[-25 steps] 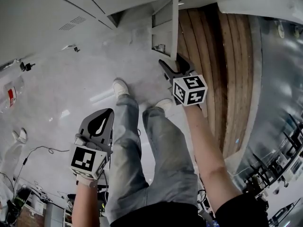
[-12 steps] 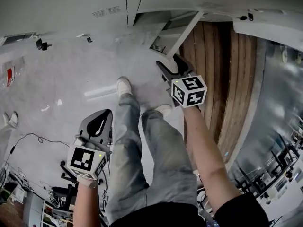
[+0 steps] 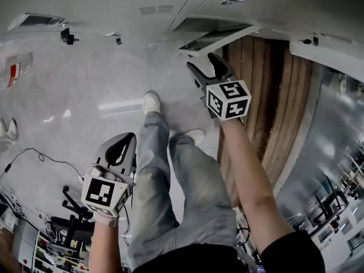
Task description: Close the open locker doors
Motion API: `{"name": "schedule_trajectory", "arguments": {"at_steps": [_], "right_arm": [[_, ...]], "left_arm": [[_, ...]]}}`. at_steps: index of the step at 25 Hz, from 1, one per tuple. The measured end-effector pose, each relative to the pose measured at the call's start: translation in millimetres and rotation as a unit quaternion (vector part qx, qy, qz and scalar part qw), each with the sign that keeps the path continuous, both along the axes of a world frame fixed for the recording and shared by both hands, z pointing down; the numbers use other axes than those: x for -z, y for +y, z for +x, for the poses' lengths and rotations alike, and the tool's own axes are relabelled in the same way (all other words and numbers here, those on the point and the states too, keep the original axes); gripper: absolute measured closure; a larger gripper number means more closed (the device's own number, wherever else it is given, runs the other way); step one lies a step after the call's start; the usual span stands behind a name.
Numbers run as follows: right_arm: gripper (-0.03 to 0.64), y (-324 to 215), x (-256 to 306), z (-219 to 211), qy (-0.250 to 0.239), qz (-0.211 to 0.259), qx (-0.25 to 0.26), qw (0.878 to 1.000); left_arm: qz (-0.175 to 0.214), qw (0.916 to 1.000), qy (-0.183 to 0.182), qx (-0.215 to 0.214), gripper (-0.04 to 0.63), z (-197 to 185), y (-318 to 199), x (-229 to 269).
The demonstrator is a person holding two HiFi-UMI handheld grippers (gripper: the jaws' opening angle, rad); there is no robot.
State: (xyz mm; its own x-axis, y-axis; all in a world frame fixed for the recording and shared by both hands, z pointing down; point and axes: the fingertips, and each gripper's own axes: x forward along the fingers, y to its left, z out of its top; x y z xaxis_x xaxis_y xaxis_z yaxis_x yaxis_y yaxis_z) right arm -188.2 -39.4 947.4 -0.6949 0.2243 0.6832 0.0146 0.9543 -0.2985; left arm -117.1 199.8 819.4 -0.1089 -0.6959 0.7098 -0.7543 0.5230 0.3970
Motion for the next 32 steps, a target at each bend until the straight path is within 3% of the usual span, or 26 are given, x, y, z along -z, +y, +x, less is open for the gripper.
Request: {"name": "schedule_trajectory", "arguments": {"at_steps": [9,19,23,26,32], "right_arm": [[0.304,4,-1,-54,-0.026,0.004,0.023,0.999],[0.291,-5,1,-100,-0.046,0.017,0.028,0.998],[0.284,-9,0,-106,-0.047,0.017,0.024,0.998],[0.281,-9,-1,-106,-0.048,0.014,0.025,0.998],[0.282,-8,11,-79,-0.045,-0.002,0.012,0.999]], "left_arm": [[-0.019,0.9996,0.002,0.023,0.578,1,16,-7],[-0.008,0.9991,0.006,0.042,0.577,1,12,-4],[-0.005,0.9997,-0.001,0.023,0.577,4,16,-8],[-0.007,0.9994,0.002,0.035,0.577,1,15,-6],[-0.008,0.9999,-0.011,0.009,0.577,0,16,-10]]}}
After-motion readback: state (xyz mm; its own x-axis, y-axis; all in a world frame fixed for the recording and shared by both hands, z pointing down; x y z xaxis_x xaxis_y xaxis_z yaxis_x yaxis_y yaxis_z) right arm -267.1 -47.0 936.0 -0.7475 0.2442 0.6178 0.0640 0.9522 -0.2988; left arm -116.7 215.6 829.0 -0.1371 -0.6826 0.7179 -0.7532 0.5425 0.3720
